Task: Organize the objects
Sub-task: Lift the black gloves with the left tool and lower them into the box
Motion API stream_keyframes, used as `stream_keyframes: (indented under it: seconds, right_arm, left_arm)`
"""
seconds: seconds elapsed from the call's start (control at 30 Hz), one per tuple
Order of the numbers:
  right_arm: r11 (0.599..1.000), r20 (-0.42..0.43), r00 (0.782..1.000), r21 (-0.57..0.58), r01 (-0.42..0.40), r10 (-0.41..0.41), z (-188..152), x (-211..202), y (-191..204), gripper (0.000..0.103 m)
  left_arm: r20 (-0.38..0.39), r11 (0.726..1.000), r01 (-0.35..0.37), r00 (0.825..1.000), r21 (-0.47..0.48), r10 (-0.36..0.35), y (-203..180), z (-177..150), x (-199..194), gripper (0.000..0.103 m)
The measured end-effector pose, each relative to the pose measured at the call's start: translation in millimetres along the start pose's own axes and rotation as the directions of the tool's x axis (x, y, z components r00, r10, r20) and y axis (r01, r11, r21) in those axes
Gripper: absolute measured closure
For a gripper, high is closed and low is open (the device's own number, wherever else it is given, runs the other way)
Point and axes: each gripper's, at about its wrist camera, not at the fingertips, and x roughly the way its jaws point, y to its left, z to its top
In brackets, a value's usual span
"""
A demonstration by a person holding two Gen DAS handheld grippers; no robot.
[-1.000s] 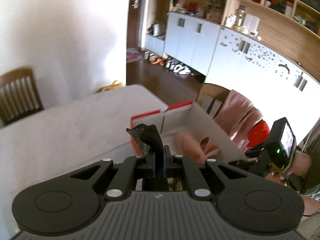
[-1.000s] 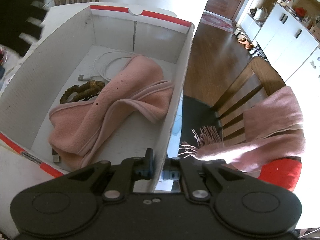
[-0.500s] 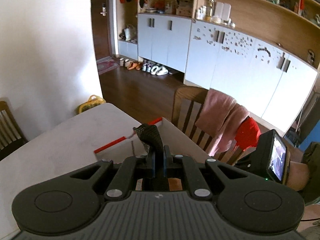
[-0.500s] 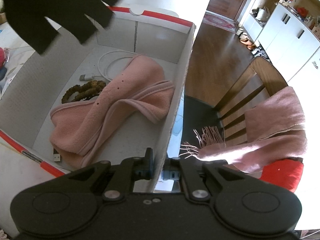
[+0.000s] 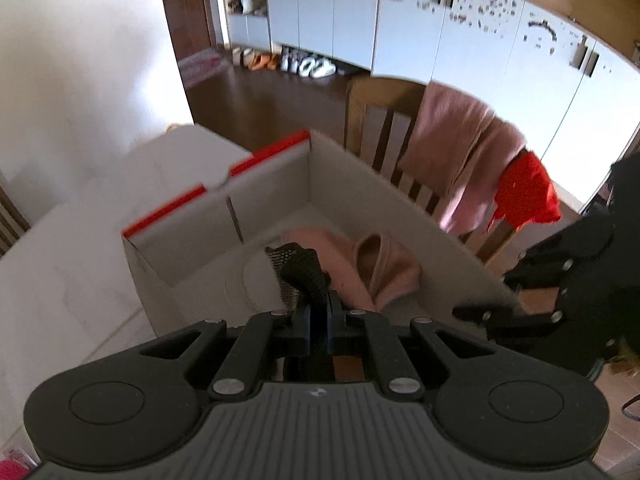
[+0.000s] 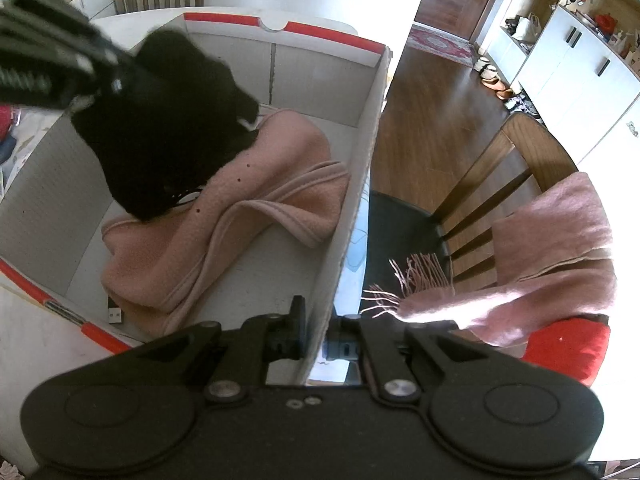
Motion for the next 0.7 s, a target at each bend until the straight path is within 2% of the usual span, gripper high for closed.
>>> stream_keyframes:
  seconds: [0.33,0.6,0.7]
  right_arm:
    - [1.0,-0.001,1.0,-0.004,-0.002,0.002,-0.1,1.2,0.7,0.097]
    - [1.0,-0.004,1.0,-0.003,-0.002,0.002,0.1,1.1,0.4,0.097]
    - [1.0,-0.006,1.0,-0.002,-0.001,0.001,0.2,1.2,0.2,0.097]
  left_arm:
    - [-0.122,0.998,0.064,0.99,-0.011,-0.065,-6.2,-21.9,30.3,0.097]
    - [-0.158,0.996,0.087,0.983,-0.024,-0.09,-9.5,-30.9,35.6,0.096]
    - [-0.161,0.996,0.091,0.982,-0.023,-0.094,-9.6,-33.1,34.1,0.091]
